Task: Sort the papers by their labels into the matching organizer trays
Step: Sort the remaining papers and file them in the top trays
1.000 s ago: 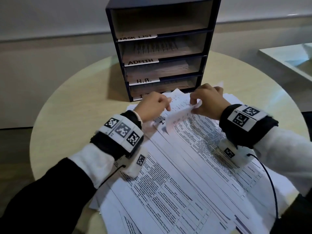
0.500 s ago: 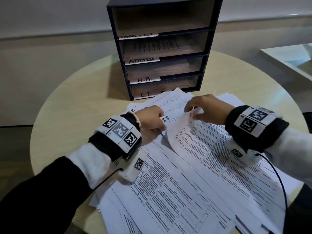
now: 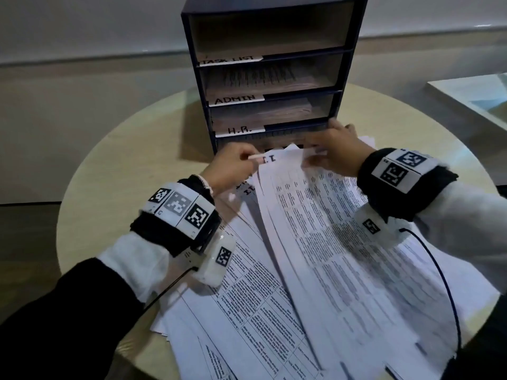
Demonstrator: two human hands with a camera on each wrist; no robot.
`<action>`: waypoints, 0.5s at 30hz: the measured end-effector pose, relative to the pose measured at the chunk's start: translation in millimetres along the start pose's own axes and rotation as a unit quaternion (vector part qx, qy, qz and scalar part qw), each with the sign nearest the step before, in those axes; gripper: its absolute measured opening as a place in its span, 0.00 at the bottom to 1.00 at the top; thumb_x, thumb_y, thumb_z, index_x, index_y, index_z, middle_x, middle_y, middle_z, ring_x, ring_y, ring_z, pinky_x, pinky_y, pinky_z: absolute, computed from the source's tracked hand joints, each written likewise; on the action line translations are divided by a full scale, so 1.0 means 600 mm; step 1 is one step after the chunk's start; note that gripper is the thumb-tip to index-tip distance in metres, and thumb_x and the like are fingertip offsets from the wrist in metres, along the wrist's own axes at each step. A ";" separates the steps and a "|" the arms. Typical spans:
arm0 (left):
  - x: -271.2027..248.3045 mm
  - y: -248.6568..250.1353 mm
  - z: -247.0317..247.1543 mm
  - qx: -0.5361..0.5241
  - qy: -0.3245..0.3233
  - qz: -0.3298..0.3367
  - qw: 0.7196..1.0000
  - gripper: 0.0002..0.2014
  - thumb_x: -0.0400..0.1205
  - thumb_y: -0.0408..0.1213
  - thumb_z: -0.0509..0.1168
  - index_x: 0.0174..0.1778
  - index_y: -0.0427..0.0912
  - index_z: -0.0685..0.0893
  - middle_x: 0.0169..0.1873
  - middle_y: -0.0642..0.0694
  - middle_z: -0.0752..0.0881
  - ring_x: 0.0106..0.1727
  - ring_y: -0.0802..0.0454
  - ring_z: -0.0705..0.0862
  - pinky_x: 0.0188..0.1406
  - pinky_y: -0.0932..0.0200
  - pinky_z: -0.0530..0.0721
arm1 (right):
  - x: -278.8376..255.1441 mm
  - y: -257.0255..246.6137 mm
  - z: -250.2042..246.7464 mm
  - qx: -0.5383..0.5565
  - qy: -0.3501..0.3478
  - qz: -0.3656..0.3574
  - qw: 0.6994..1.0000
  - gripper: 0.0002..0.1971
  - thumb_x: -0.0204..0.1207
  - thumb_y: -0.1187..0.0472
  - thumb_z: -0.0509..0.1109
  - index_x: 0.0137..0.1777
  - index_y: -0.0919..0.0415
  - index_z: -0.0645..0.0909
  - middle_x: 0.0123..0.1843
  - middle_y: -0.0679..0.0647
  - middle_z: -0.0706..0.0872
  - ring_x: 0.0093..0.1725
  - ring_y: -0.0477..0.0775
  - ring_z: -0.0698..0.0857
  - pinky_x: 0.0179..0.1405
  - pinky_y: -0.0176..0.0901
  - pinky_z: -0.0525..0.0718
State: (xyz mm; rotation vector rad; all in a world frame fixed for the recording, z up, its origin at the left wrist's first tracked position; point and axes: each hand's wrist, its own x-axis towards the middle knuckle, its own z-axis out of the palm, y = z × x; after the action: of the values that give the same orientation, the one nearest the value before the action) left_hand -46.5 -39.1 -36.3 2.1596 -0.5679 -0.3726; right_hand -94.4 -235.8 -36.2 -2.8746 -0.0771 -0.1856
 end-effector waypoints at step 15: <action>-0.031 0.059 -0.045 -0.214 0.242 0.085 0.942 0.13 0.83 0.33 0.61 0.62 0.33 0.80 0.56 0.41 0.87 0.56 0.47 0.87 0.58 0.48 0.86 | 0.015 0.005 -0.082 0.337 0.320 0.192 0.864 0.49 0.63 0.43 0.78 0.78 0.62 0.59 0.75 0.59 0.70 0.75 0.56 0.70 0.75 0.52 0.68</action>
State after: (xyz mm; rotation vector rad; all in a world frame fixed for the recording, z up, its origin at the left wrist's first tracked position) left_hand -59.3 -30.4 9.4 1.6783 -0.3461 0.1277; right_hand -91.5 -250.9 11.6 -1.9545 0.4599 -0.8292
